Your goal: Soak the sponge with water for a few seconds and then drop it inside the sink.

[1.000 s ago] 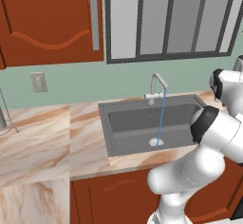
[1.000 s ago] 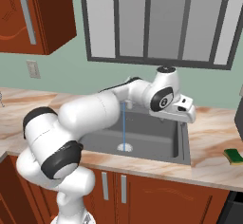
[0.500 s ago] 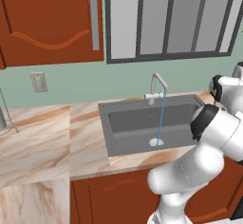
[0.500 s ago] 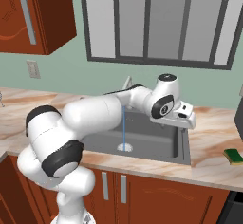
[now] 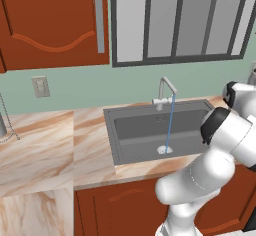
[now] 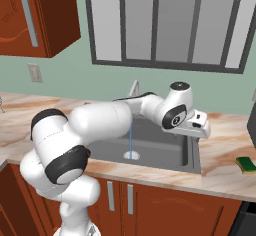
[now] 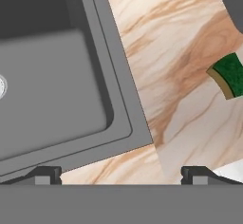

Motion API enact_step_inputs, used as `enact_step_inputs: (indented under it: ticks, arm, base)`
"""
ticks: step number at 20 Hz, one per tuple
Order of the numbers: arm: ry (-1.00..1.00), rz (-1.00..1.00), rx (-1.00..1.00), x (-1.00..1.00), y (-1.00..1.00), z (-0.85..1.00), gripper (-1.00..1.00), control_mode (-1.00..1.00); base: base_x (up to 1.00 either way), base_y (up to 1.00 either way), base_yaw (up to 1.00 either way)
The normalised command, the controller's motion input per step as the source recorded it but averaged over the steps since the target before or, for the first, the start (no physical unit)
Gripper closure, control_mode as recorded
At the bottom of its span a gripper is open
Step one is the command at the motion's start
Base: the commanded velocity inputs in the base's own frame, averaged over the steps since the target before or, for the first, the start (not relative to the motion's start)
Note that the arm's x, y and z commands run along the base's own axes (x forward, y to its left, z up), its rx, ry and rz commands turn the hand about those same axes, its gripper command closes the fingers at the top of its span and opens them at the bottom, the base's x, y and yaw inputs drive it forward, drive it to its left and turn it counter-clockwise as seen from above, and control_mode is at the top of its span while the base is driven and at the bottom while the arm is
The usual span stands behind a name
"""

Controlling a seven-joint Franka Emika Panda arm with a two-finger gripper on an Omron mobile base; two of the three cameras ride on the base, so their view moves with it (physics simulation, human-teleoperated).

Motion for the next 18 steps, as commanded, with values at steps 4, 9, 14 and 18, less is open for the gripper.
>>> enact_step_inputs:
  ticks: [4, 9, 14, 18]
  arm:
    - [-0.05, 0.04, 0.0, 0.0, -0.19, 0.0, -1.0, -1.0]
    - [-0.06, 0.04, 0.0, 0.0, -0.2, 0.0, -1.0, -1.0]
    - [-0.03, 0.04, 0.0, 0.0, -0.16, 0.0, -1.0, -1.0]
    - [0.0, 0.04, 0.0, 0.0, -0.17, 0.0, -1.0, -1.0]
  base:
    - [0.0, 0.0, 0.0]
    - [0.0, 0.0, 0.0]
    - [0.0, 0.0, 0.0]
    - [0.0, 0.0, 0.0]
